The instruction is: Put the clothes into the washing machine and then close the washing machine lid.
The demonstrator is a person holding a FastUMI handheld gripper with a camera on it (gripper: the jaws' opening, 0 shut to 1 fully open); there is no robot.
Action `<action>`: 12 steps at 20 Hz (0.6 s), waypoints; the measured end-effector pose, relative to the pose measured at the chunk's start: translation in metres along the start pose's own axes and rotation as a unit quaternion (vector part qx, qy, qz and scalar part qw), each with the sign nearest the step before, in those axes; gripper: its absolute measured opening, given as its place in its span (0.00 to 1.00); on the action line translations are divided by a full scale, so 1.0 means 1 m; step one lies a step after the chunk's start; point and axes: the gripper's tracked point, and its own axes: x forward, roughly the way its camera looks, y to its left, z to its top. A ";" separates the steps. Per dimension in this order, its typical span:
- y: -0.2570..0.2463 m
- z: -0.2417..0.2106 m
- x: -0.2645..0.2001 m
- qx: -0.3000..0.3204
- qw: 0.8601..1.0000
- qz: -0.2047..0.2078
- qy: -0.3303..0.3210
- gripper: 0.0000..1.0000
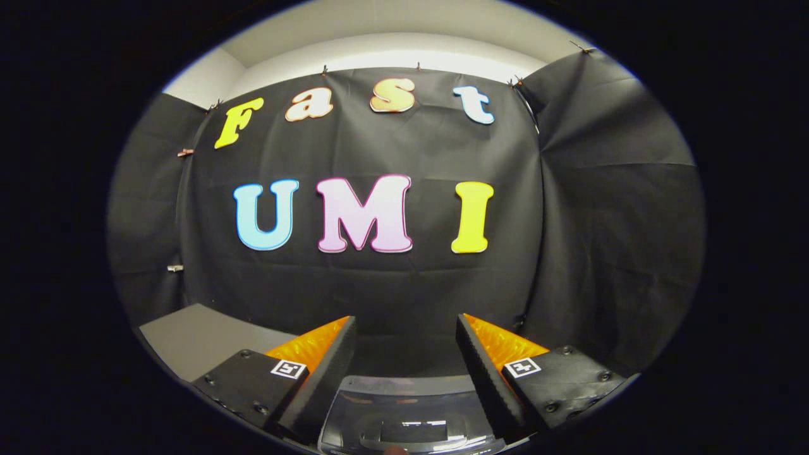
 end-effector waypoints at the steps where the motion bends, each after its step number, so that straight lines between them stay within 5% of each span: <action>1: 0.003 0.005 -0.001 -0.007 1.000 0.002 -0.002 0.98; 12: 0.028 0.043 -0.020 -0.006 0.999 0.021 -0.036 0.98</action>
